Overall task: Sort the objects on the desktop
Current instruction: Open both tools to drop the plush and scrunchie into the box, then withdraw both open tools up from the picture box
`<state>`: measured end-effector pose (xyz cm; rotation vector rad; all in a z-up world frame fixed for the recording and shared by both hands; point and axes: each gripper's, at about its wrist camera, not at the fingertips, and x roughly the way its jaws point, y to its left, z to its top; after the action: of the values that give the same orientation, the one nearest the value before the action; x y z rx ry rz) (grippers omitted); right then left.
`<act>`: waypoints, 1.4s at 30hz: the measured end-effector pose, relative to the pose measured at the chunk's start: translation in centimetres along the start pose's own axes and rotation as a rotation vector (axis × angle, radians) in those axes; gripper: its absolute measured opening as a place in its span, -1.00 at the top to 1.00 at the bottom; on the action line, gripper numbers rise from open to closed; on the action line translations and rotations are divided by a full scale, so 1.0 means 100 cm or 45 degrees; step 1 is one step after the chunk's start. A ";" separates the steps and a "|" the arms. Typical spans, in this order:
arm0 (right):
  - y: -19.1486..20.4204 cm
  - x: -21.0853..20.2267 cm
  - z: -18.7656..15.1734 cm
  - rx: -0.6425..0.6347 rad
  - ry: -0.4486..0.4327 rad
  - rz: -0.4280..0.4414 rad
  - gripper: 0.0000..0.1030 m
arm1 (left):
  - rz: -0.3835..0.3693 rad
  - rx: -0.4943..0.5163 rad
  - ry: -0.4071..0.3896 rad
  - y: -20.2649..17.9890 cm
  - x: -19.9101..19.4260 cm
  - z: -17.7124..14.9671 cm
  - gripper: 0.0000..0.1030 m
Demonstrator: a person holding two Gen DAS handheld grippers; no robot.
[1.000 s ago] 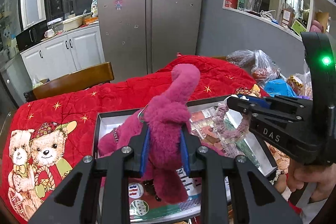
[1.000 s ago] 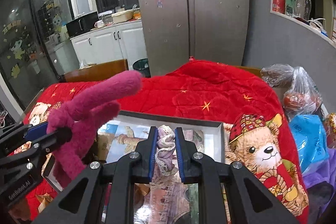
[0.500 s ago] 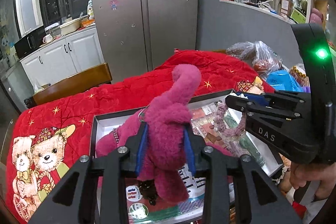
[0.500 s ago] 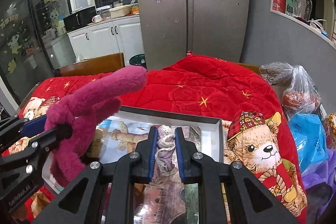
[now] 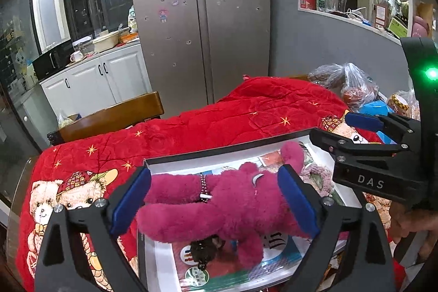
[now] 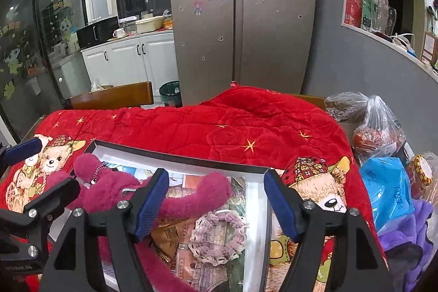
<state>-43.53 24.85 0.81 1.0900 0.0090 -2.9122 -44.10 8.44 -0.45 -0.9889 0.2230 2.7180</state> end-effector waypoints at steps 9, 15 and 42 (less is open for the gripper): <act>0.002 0.004 -0.002 -0.019 0.011 -0.033 -0.44 | 0.055 0.045 0.021 -0.008 0.003 -0.003 -0.84; 0.003 0.000 -0.001 -0.022 0.001 -0.029 -0.44 | 0.051 0.004 0.035 -0.004 0.006 -0.004 -0.84; 0.034 -0.129 0.003 -0.009 -0.226 0.010 -0.54 | 0.070 -0.138 -0.253 0.012 -0.163 -0.006 -0.87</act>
<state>-33.90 21.84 9.57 0.8245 0.0106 -2.9878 -31.98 4.31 9.72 -0.7417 0.0687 2.8809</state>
